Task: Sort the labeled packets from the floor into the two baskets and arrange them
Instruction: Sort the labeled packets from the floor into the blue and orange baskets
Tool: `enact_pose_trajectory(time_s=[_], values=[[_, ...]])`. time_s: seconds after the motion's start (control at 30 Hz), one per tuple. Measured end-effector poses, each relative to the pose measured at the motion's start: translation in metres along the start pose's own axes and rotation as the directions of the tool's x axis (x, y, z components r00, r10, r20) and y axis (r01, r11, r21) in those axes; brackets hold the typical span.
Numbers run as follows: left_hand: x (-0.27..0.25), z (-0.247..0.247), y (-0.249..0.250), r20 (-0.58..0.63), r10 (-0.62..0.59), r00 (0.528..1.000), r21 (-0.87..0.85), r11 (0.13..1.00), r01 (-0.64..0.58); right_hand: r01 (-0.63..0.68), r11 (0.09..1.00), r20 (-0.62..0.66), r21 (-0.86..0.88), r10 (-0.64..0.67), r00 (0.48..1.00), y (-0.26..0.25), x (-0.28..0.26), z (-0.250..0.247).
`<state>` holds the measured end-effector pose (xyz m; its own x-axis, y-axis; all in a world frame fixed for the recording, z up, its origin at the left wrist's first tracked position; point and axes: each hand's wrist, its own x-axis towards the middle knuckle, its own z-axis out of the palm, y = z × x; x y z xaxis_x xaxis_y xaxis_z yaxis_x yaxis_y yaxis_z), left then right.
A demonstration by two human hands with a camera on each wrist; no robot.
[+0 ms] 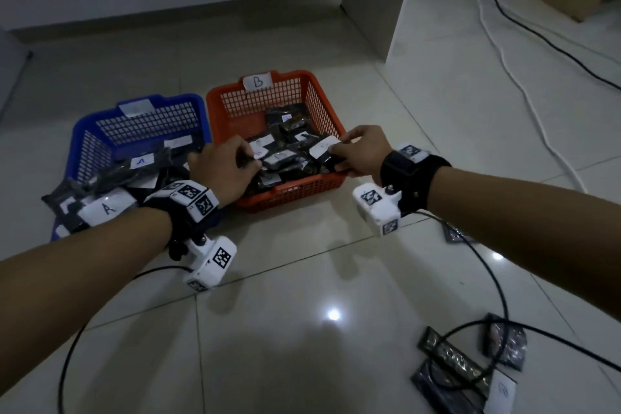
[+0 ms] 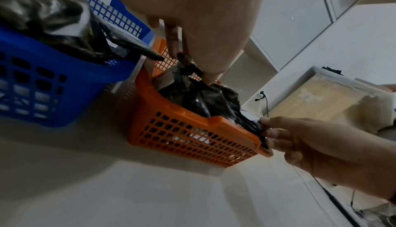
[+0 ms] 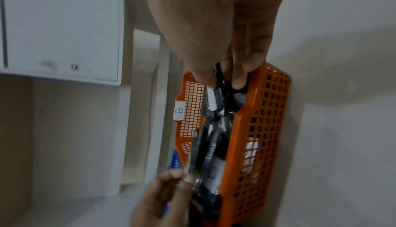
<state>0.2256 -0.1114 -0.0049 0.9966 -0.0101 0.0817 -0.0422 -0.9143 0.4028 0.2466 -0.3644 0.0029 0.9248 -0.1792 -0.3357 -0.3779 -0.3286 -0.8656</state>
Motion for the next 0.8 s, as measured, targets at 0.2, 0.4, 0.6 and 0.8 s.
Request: enact_pose_trajectory(time_s=[0.2, 0.4, 0.6, 0.8], values=[[0.014, 0.003, 0.0, 0.064, -0.023, 0.998, -0.002, 1.0, 0.023, 0.091, 0.975, -0.013, -0.204, -0.096, 0.995, 0.004, 0.011, 0.008], [0.009, -0.004, -0.009, 0.089, -0.011, 0.996, -0.061, 0.998, 0.016, 0.186, 0.963, -0.076, -0.196, -0.204, 0.976, 0.01, 0.009, 0.001], [-0.007, -0.015, 0.011, -0.025, 0.147, 0.989, -0.112, 0.982, -0.149, 0.358, 0.893, 0.138, -0.273, -0.332, 0.933, 0.046, -0.036, -0.038], [-0.047, 0.005, 0.054, 0.095, 0.447, 0.889, -0.096, 0.893, -0.439, 0.424, 0.645, 0.579, -0.636, 0.035, 0.815, 0.119, -0.094, -0.087]])
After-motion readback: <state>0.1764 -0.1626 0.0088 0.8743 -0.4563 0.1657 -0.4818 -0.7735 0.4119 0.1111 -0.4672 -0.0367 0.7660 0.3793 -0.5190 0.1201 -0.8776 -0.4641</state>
